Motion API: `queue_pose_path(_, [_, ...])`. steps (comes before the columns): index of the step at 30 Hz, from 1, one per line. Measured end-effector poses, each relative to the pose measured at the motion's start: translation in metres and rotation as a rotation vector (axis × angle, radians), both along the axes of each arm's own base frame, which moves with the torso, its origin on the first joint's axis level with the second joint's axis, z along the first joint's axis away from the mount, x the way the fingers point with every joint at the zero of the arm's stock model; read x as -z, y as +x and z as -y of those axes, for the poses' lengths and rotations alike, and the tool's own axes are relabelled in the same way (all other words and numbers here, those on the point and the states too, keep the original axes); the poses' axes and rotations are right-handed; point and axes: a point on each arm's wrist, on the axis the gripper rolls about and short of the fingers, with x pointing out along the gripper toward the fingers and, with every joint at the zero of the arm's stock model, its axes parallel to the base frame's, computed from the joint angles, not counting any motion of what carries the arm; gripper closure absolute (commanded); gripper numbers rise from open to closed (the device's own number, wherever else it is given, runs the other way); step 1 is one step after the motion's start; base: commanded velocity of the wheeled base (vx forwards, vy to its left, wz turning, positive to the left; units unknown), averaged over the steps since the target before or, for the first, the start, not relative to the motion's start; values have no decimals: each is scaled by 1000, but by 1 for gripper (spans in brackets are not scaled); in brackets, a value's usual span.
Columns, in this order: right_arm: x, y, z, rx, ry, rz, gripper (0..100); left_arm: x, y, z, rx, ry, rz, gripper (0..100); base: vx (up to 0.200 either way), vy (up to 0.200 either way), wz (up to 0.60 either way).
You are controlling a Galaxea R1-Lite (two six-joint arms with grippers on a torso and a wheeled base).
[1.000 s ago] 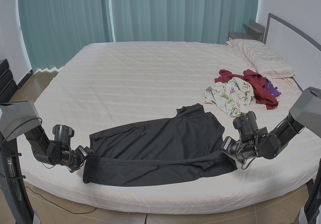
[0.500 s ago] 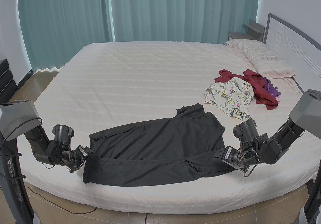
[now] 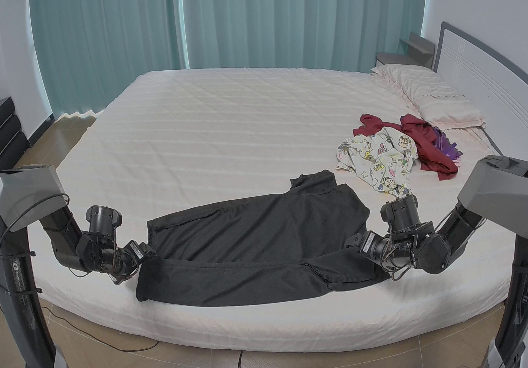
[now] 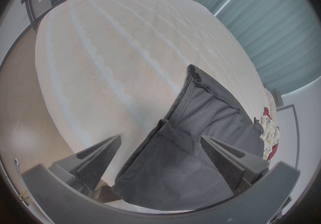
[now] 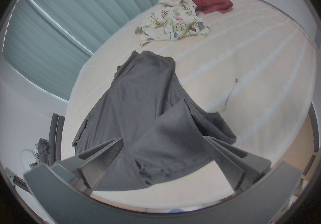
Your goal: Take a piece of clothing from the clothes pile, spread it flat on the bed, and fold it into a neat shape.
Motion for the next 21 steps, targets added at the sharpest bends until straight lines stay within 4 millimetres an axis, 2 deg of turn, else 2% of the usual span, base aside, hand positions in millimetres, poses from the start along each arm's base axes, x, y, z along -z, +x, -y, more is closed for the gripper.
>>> queue_pose_path(5, [11, 7, 8, -9, -25, 12, 0, -2, 4, 1, 17, 16, 31, 0, 0, 0, 0])
queue_pose_path(15, [22, 17, 6, -67, -28, 135, 0, 1, 8, 11, 29, 50, 56, 0, 0, 0, 0])
queue_pose_path(21, [33, 16, 6, -83, -36, 121, 0, 6, 9, 14, 34, 53, 46, 0, 0, 0, 0])
